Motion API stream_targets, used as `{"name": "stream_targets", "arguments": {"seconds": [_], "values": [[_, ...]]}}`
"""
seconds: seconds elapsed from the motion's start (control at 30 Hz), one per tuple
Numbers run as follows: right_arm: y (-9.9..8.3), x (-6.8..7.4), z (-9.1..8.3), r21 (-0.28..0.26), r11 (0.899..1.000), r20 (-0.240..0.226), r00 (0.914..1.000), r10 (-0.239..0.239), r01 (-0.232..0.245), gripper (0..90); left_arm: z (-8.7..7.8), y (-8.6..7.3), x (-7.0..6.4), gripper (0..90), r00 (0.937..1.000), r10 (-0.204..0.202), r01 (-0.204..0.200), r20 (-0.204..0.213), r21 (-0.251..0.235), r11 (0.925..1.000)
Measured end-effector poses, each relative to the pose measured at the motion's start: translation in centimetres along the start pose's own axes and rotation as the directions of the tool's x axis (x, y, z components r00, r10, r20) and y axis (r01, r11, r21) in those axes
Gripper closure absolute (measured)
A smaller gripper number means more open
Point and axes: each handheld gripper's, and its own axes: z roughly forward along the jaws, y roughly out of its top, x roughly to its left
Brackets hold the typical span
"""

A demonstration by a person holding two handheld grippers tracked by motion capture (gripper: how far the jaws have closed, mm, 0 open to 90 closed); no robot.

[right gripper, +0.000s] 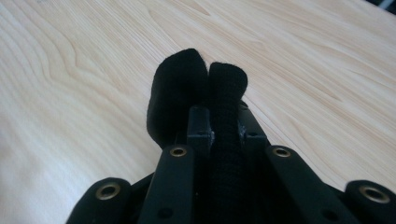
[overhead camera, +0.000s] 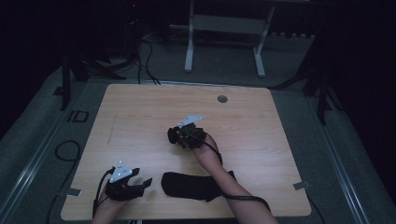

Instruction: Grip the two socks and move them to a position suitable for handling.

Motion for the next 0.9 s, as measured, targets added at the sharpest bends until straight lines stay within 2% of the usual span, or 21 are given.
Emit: {"name": "stream_targets", "arguments": {"seconds": [0.1, 0.23, 0.37, 0.5, 0.63, 0.73, 0.83, 0.9], "values": [[-1.4, -0.7, -2.1, -0.010, 1.000, 0.032, 0.9994, -0.012, 0.013, 80.0, 0.0, 0.0, -0.1, 32.1, 1.0000, -0.004, 0.004, 0.001, -0.004, 1.0000], [-3.5, -1.5, -4.0, -0.023, 1.000, 0.038, 0.9992, 0.015, -0.014, 80.0, 0.0, 0.1, -0.3, 32.1, 0.9999, 0.000, 0.001, 0.013, -0.016, 0.9999], [-5.7, -2.0, -5.0, -0.023, 0.998, 0.049, 0.9973, 0.054, -0.053, 79.9, 0.1, 0.2, -0.4, 32.1, 0.9997, -0.001, 0.002, 0.023, -0.014, 0.9999], [-7.7, -2.2, -4.7, 0.003, 0.997, 0.062, 0.9949, 0.079, -0.080, 79.7, 0.3, 0.4, -0.8, 32.1, 0.9993, 0.002, -0.001, 0.037, -0.011, 0.9999], [-8.8, -2.2, -3.7, 0.046, 0.996, 0.067, 0.9945, 0.080, -0.083, 79.4, 0.8, 0.8, -1.3, 32.1, 0.9984, 0.005, -0.005, 0.057, -0.005, 1.0000], [-9.5, -2.0, -2.8, 0.075, 0.994, 0.074, 0.9940, 0.080, -0.085, 79.1, 1.3, 1.3, -1.8, 32.1, 0.9970, 0.024, -0.024, 0.073, 0.003, 0.9997], [-9.9, -1.7, -2.5, 0.056, 0.995, 0.093, 0.9928, 0.076, -0.081, 78.1, 1.8, 2.0, -2.2, 32.1, 0.9953, 0.034, -0.035, 0.090, 0.005, 0.9994], [-9.8, -1.8, -2.5, 0.060, 0.993, 0.080, 0.9924, 0.094, -0.099, 76.3, 2.2, 2.6, -2.5, 32.1, 0.9934, 0.038, -0.040, 0.108, 0.010, 0.9992]]}}
